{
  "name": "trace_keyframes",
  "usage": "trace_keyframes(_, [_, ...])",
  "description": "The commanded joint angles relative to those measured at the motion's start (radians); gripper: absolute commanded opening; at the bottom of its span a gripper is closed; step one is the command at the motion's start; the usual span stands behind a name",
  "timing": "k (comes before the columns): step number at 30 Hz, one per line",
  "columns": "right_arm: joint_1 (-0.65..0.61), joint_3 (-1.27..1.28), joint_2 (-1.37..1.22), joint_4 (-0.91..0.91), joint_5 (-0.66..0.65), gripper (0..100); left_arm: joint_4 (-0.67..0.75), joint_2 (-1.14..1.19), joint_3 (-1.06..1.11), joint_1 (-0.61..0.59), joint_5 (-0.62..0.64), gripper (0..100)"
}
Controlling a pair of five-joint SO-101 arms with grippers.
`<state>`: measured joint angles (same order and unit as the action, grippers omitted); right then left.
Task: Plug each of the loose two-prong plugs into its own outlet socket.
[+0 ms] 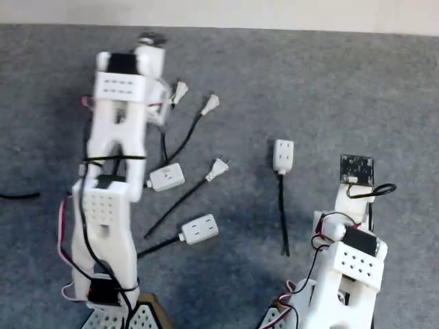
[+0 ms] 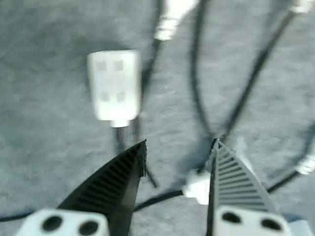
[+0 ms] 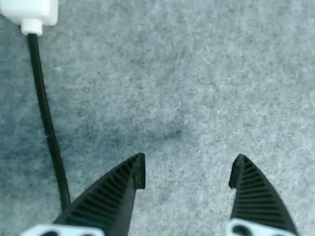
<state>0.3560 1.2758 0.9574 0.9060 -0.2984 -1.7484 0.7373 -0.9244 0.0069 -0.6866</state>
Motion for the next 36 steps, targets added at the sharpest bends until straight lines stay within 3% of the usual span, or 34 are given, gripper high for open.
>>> trace_keyframes(1, [-0.012,-0.002,0.007,-0.016,-0.009,27.1,-0.011,-0.051,0.065,0.104,0.072,22])
trace_keyframes(9, [-0.012,-0.002,0.007,-0.016,-0.011,27.1,-0.005,-0.051,0.268,0.280,0.124,22])
trace_keyframes(26, [-0.093,0.051,0.016,-0.016,-0.012,27.1,0.031,-0.036,0.274,0.378,0.152,22])
trace_keyframes(36, [-0.093,0.051,0.016,-0.016,-0.012,27.1,0.167,0.159,0.268,0.372,0.149,21])
